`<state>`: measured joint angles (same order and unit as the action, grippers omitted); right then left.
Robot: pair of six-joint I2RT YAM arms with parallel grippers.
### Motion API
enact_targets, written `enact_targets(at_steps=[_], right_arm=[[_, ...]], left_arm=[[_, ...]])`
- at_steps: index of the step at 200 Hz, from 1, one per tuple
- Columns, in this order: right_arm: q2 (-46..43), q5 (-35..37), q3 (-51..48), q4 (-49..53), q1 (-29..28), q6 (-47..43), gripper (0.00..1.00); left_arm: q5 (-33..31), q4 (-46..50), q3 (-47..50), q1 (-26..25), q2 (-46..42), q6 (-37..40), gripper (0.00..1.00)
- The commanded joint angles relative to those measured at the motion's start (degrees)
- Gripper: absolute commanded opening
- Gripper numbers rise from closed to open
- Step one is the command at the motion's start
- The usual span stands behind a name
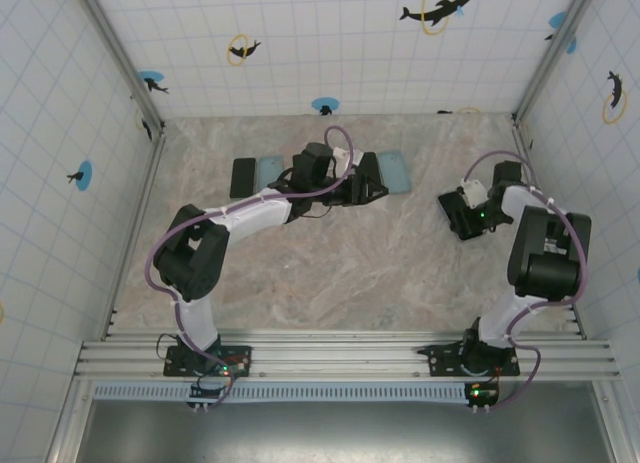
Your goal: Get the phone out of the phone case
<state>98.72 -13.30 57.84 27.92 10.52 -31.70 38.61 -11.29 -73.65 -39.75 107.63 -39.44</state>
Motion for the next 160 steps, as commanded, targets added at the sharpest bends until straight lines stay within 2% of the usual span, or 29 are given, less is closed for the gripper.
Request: enact_targets(at_steps=[1, 33, 92, 129, 160], right_arm=[[-5.43, -5.61, -1.94, -4.07, -0.21, 4.36, 0.58], [-10.01, -9.24, -3.95, -6.62, -2.2, 7.44, 0.57], [-18.06, -16.38, -8.45, -15.3, -7.74, 18.64, 0.55], [-20.63, -16.23, -9.47, -16.76, -11.93, 21.49, 0.54], [-22.84, -16.67, -10.71, -18.52, -14.22, 24.28, 0.54]], left_arm=[[-1.19, -3.18, -1.32, 0.11, 1.77, -2.53, 0.7], [-4.52, -4.69, -2.46, -0.41, 3.32, -6.33, 0.69], [-10.07, -9.98, -5.54, -3.33, 5.78, -9.59, 0.67], [-14.32, -11.32, -7.17, -5.29, 7.7, -10.0, 0.64], [-15.4, -10.73, -9.25, -5.86, 9.73, -10.65, 0.59]])
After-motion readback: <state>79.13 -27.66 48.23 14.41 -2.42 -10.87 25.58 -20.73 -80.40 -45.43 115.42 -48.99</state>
